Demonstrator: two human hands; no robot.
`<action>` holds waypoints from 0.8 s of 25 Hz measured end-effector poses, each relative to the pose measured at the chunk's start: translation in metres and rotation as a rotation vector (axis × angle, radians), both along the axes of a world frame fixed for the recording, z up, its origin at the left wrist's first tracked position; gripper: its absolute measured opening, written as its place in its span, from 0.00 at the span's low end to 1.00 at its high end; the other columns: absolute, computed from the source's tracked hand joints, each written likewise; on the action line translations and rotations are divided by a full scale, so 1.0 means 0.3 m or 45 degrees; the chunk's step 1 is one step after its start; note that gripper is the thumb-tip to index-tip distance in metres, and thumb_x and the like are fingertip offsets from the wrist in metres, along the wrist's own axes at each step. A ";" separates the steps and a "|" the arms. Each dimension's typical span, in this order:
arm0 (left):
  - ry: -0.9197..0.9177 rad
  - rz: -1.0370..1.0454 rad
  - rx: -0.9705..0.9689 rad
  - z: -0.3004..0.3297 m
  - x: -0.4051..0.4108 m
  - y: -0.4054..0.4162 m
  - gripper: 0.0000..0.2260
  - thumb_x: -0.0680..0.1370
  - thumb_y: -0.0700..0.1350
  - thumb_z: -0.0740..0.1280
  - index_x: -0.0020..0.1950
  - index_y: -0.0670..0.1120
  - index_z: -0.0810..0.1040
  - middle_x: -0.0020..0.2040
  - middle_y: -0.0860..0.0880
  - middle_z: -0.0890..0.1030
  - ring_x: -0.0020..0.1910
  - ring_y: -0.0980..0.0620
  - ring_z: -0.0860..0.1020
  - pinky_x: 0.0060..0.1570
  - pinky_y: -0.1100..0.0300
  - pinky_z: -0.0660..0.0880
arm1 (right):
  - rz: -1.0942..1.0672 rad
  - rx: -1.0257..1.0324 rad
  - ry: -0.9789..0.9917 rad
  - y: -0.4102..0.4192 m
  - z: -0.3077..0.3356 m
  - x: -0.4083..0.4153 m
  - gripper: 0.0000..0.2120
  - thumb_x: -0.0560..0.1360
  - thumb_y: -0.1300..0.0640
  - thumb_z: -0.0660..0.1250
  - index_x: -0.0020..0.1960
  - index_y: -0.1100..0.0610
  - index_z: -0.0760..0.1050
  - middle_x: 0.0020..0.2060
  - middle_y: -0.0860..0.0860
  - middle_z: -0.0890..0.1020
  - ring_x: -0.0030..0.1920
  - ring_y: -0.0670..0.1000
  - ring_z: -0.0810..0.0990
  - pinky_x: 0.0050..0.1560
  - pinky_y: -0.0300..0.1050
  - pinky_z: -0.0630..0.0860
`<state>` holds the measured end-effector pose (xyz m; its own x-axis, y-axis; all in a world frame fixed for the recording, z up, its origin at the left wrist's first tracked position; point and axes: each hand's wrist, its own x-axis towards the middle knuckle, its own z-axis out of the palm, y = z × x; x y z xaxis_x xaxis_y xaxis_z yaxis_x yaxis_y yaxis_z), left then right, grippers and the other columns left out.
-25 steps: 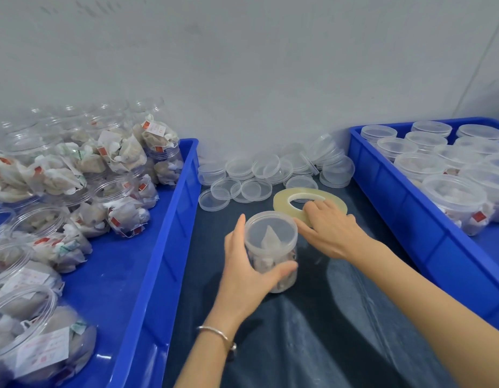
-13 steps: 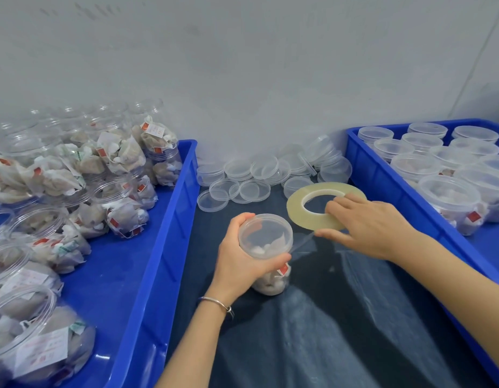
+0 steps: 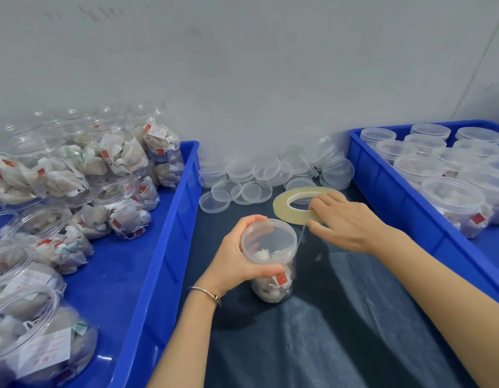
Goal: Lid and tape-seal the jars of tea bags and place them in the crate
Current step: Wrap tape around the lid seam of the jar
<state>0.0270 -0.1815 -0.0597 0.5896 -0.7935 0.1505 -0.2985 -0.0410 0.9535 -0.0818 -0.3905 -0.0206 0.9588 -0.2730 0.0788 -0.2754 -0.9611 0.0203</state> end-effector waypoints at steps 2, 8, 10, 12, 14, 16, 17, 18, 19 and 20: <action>0.003 -0.036 0.009 0.010 0.003 0.001 0.36 0.58 0.40 0.79 0.65 0.47 0.71 0.60 0.54 0.78 0.61 0.59 0.75 0.60 0.59 0.74 | -0.015 0.059 0.018 0.015 -0.006 0.017 0.13 0.79 0.44 0.50 0.48 0.54 0.63 0.49 0.45 0.68 0.55 0.49 0.66 0.42 0.46 0.66; -0.187 -0.024 0.324 0.075 0.009 0.021 0.43 0.62 0.45 0.82 0.72 0.55 0.64 0.63 0.54 0.66 0.59 0.71 0.68 0.57 0.74 0.68 | -0.019 0.150 0.049 0.045 -0.019 0.043 0.18 0.81 0.44 0.49 0.56 0.57 0.67 0.56 0.49 0.71 0.56 0.49 0.66 0.48 0.49 0.69; -0.241 -0.039 0.439 0.116 0.024 0.030 0.45 0.63 0.48 0.81 0.75 0.56 0.60 0.65 0.57 0.67 0.62 0.66 0.69 0.62 0.67 0.68 | -0.014 0.137 0.067 0.052 -0.016 0.042 0.19 0.81 0.43 0.49 0.56 0.57 0.67 0.57 0.50 0.71 0.58 0.51 0.66 0.50 0.51 0.71; -0.394 -0.116 0.633 0.159 0.024 0.022 0.43 0.68 0.49 0.77 0.76 0.55 0.56 0.70 0.56 0.64 0.67 0.58 0.66 0.65 0.61 0.67 | -0.020 0.145 0.075 0.063 -0.012 0.039 0.20 0.81 0.42 0.49 0.55 0.57 0.67 0.57 0.50 0.71 0.59 0.51 0.67 0.52 0.53 0.71; -0.553 -0.141 0.910 0.181 -0.008 -0.016 0.41 0.70 0.55 0.74 0.76 0.54 0.54 0.71 0.51 0.61 0.70 0.51 0.62 0.64 0.54 0.67 | -0.024 0.136 0.073 0.080 -0.014 0.039 0.19 0.81 0.42 0.49 0.55 0.57 0.67 0.56 0.50 0.70 0.59 0.51 0.66 0.52 0.53 0.71; -0.563 -0.007 1.084 0.177 -0.067 -0.079 0.45 0.67 0.67 0.70 0.76 0.53 0.52 0.72 0.46 0.58 0.73 0.44 0.55 0.66 0.44 0.63 | -0.030 0.112 0.069 0.094 -0.015 0.038 0.18 0.81 0.43 0.49 0.54 0.57 0.66 0.56 0.50 0.69 0.59 0.52 0.66 0.52 0.54 0.71; -0.569 0.103 1.092 0.167 -0.099 -0.109 0.44 0.68 0.71 0.66 0.76 0.52 0.52 0.73 0.45 0.56 0.74 0.42 0.52 0.67 0.38 0.60 | -0.036 0.108 0.076 0.098 -0.014 0.036 0.18 0.81 0.42 0.49 0.55 0.57 0.65 0.55 0.50 0.69 0.58 0.51 0.65 0.52 0.54 0.72; -0.617 0.223 1.066 0.153 -0.124 -0.132 0.41 0.69 0.72 0.61 0.75 0.52 0.53 0.74 0.44 0.57 0.75 0.42 0.51 0.67 0.34 0.57 | -0.040 0.107 0.088 0.100 -0.013 0.034 0.19 0.81 0.42 0.49 0.55 0.57 0.65 0.55 0.51 0.69 0.58 0.51 0.65 0.52 0.55 0.72; -0.694 0.324 1.039 0.139 -0.139 -0.145 0.37 0.71 0.71 0.58 0.73 0.52 0.56 0.73 0.43 0.58 0.74 0.42 0.51 0.67 0.33 0.57 | -0.043 0.106 0.096 0.099 -0.013 0.032 0.19 0.81 0.42 0.49 0.55 0.57 0.65 0.55 0.51 0.69 0.57 0.51 0.65 0.53 0.55 0.72; -0.767 0.388 1.013 0.127 -0.140 -0.149 0.34 0.73 0.70 0.57 0.72 0.52 0.58 0.72 0.44 0.60 0.74 0.42 0.53 0.67 0.34 0.57 | -0.050 0.105 0.095 0.093 -0.012 0.027 0.19 0.81 0.42 0.48 0.55 0.57 0.65 0.55 0.50 0.69 0.57 0.51 0.65 0.53 0.55 0.72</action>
